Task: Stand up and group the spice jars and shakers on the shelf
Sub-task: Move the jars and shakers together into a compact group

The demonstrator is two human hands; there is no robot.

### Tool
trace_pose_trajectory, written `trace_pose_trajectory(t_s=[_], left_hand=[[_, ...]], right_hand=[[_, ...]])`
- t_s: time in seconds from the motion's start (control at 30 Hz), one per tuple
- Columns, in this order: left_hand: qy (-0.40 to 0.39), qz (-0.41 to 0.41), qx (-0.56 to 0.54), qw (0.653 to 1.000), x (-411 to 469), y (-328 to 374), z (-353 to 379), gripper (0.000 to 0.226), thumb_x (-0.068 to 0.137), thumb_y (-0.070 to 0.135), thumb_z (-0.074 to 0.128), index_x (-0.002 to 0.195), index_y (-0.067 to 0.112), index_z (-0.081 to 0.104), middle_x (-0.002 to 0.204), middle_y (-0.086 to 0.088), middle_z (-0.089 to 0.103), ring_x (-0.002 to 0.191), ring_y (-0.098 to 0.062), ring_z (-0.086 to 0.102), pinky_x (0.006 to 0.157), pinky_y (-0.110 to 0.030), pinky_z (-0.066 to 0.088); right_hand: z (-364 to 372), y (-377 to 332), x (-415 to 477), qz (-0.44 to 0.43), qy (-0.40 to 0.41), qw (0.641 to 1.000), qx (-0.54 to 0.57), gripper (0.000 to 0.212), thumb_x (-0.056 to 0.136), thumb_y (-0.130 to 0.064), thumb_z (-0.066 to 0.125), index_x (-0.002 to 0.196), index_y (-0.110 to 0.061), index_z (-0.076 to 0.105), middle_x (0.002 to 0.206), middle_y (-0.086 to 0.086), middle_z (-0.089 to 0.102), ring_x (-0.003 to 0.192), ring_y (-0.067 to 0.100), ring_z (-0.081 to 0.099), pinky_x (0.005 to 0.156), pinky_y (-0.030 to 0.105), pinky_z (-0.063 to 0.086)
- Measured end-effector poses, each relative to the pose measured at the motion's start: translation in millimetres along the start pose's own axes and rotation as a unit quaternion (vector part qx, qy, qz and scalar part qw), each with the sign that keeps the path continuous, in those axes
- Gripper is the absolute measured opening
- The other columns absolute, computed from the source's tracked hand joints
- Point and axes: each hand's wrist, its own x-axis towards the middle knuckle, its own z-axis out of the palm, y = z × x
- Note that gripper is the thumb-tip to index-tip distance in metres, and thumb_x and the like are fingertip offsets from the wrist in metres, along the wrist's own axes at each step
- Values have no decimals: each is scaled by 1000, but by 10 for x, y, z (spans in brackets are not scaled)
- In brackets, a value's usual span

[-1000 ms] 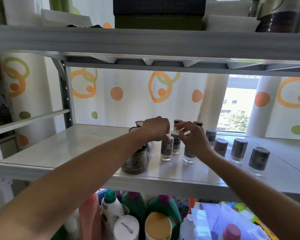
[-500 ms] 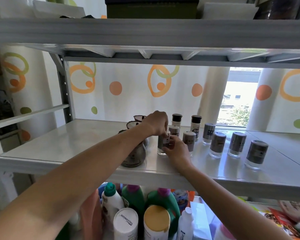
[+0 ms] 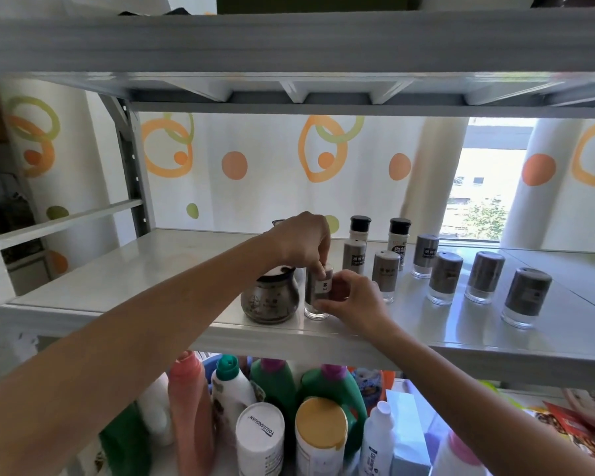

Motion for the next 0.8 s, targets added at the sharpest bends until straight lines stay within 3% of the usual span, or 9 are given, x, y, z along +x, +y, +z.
trace_pose_trajectory(t_s=[0.23, 0.4, 0.53, 0.6, 0.7, 0.8], left_hand=[[-18, 19, 0, 1000, -35, 14, -38, 18, 63, 16, 83, 70, 11, 68, 70, -1, 64, 67, -13, 57, 65, -28, 44], [-45, 26, 0, 999, -9, 3, -63, 19, 64, 16, 83, 71, 11, 66, 66, 4, 61, 63, -8, 54, 61, -24, 42], [-64, 32, 16, 997, 30, 19, -83, 19, 65, 16, 83, 69, 13, 64, 64, 7, 60, 63, -6, 55, 60, -23, 42], [-74, 33, 21, 996, 42, 25, -98, 19, 65, 17, 83, 71, 13, 65, 65, 8, 61, 64, -6, 56, 59, -21, 42], [-90, 36, 22, 995, 55, 29, -160, 21, 68, 22, 81, 80, 10, 69, 76, 2, 68, 76, -12, 63, 68, -28, 49], [-61, 56, -1, 997, 134, 102, -222, 24, 72, 25, 78, 89, 10, 71, 90, -2, 73, 83, -14, 66, 75, -27, 50]], right_hand=[[9, 4, -76, -10, 0, 1000, 11, 42, 65, -18, 83, 102, -11, 64, 86, -3, 68, 79, 10, 64, 74, 17, 51], [-9, 6, -110, -28, -5, 999, 17, 43, 69, -19, 81, 107, -11, 62, 96, -1, 70, 81, 8, 63, 70, 11, 49], [-84, 9, -131, -56, -36, 998, -8, 50, 69, -23, 80, 115, -15, 59, 105, -2, 68, 90, 10, 65, 82, 25, 55], [-185, 32, -125, -75, -29, 996, -30, 55, 69, -24, 80, 119, -17, 58, 106, -5, 66, 91, 9, 63, 82, 26, 56], [-407, 105, -79, -128, 47, 989, -57, 40, 70, -20, 79, 107, -21, 64, 92, -11, 64, 78, 3, 59, 66, 9, 49], [-565, 280, -36, -125, 193, 973, -21, 39, 69, -15, 80, 99, -22, 55, 88, -8, 54, 74, 10, 52, 64, 13, 47]])
